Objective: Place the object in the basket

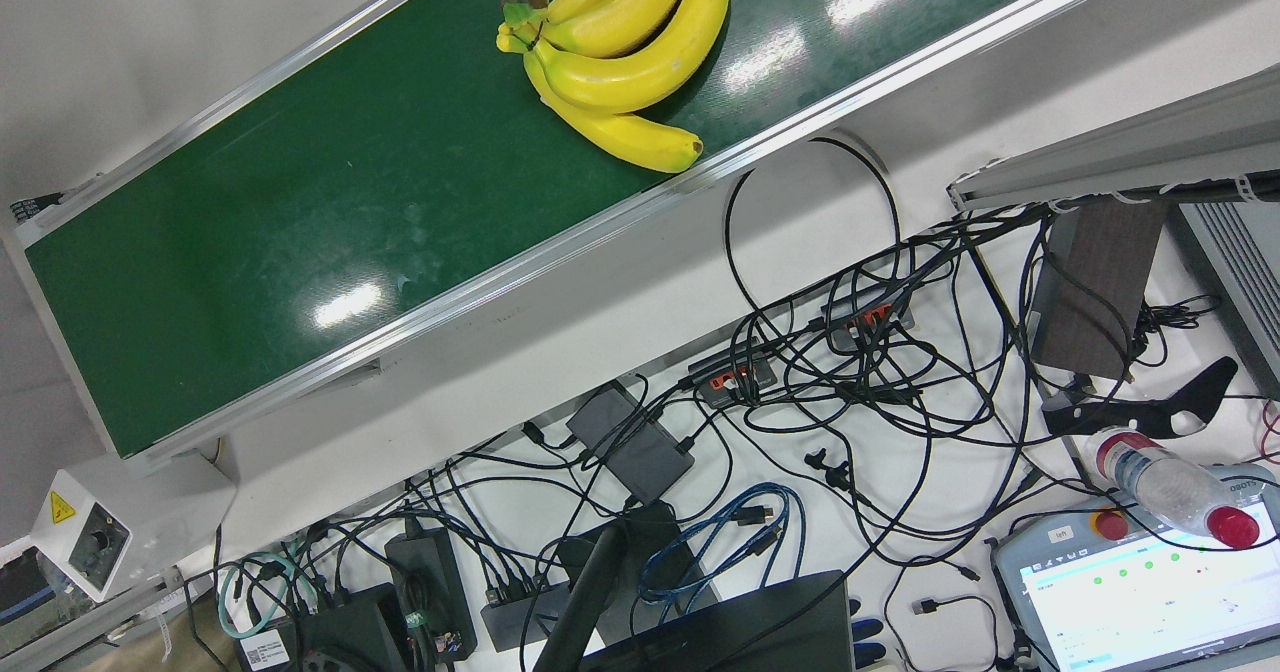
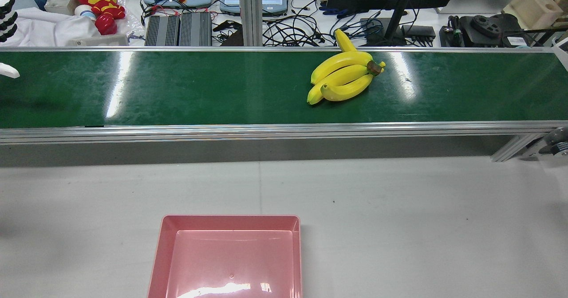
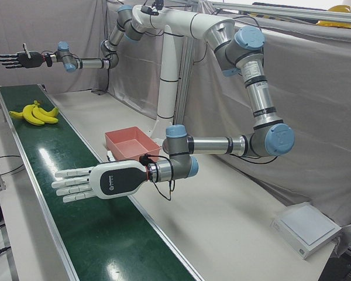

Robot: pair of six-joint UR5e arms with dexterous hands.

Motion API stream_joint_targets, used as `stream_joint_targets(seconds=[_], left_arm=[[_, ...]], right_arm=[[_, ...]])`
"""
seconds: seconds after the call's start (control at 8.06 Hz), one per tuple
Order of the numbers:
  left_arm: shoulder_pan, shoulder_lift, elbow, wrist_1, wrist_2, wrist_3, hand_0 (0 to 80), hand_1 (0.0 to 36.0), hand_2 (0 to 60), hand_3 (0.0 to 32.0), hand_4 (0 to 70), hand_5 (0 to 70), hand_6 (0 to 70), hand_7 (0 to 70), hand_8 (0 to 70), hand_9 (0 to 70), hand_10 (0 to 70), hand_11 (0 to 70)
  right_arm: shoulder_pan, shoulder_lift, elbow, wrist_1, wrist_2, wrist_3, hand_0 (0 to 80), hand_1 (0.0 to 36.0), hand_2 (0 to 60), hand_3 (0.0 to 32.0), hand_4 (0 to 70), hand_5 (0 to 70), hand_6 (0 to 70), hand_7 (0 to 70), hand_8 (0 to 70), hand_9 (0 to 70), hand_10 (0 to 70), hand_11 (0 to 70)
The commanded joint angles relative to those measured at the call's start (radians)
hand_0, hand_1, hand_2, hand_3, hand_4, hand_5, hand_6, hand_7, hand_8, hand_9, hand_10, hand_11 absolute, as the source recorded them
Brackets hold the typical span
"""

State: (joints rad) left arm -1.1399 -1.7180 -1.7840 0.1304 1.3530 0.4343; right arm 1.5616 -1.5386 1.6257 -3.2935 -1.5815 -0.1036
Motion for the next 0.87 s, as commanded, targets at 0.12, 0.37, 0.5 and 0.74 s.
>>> stream_joint_targets(seconds=[0.12, 0.37, 0.5, 0.74], left_arm=[[-0.004, 0.000, 0.000, 0.002, 0.000, 0.006, 61.4, 11.6, 0.0, 0.4, 10.2, 0.0, 0.0, 1.3, 2.2, 4.8, 1.4, 4.4], [-0.006, 0.000, 0.000, 0.002, 0.000, 0.007, 60.7, 11.5, 0.0, 0.6, 10.1, 0.0, 0.0, 1.5, 2.0, 4.7, 1.4, 4.3], [-0.014, 0.000, 0.000, 0.002, 0.000, 0.011, 60.9, 11.6, 0.0, 0.8, 10.0, 0.0, 0.0, 1.5, 1.9, 4.7, 1.5, 4.4], [-0.012, 0.000, 0.000, 0.002, 0.000, 0.014, 60.9, 11.5, 0.0, 0.2, 10.4, 0.0, 0.0, 1.4, 2.1, 4.9, 1.6, 4.6]], right_arm=[[0.000, 0.000, 0.000, 0.000, 0.000, 0.001, 0.0, 0.0, 0.0, 0.0, 0.0, 0.0, 0.0, 0.0, 0.0, 0.0, 0.0, 0.0], [0.000, 0.000, 0.000, 0.000, 0.000, -0.001, 0.0, 0.0, 0.0, 0.0, 0.0, 0.0, 0.0, 0.0, 0.0, 0.0, 0.0, 0.0], [0.000, 0.000, 0.000, 0.000, 0.000, 0.001, 0.0, 0.0, 0.0, 0.0, 0.0, 0.0, 0.0, 0.0, 0.0, 0.0, 0.0, 0.0], [0.000, 0.000, 0.000, 0.000, 0.000, 0.001, 0.0, 0.0, 0.0, 0.0, 0.0, 0.0, 0.0, 0.0, 0.0, 0.0, 0.0, 0.0]])
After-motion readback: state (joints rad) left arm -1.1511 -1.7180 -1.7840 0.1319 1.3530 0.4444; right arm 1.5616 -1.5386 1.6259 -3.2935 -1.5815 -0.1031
